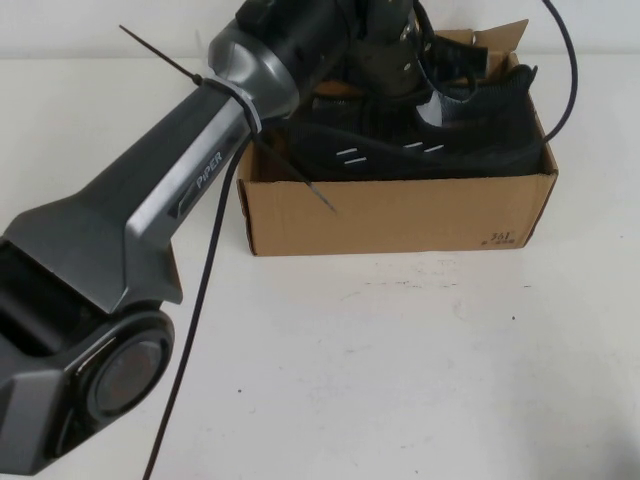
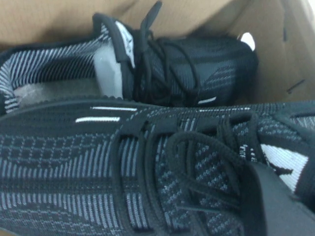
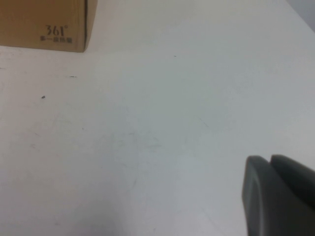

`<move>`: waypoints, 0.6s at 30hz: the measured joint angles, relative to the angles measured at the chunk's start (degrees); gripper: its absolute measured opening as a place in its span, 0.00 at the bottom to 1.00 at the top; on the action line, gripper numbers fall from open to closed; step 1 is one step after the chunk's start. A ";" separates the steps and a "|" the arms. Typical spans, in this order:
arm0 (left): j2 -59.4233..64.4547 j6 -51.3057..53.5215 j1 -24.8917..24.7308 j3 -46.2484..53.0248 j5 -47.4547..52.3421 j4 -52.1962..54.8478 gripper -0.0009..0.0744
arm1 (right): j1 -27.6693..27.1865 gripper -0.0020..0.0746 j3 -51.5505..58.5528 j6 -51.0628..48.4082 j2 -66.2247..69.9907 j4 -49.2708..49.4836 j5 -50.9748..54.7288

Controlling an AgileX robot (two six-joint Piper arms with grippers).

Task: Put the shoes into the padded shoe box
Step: Place the shoe in the shoe box

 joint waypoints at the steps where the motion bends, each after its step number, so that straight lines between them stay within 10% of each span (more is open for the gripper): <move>1: 0.13 0.00 0.00 -0.10 0.26 0.00 0.02 | 0.00 0.02 0.00 0.00 0.00 0.00 0.00; 18: 2.86 3.03 -0.14 -4.32 5.02 -3.48 0.02 | 0.00 0.02 0.00 0.00 0.00 0.00 0.00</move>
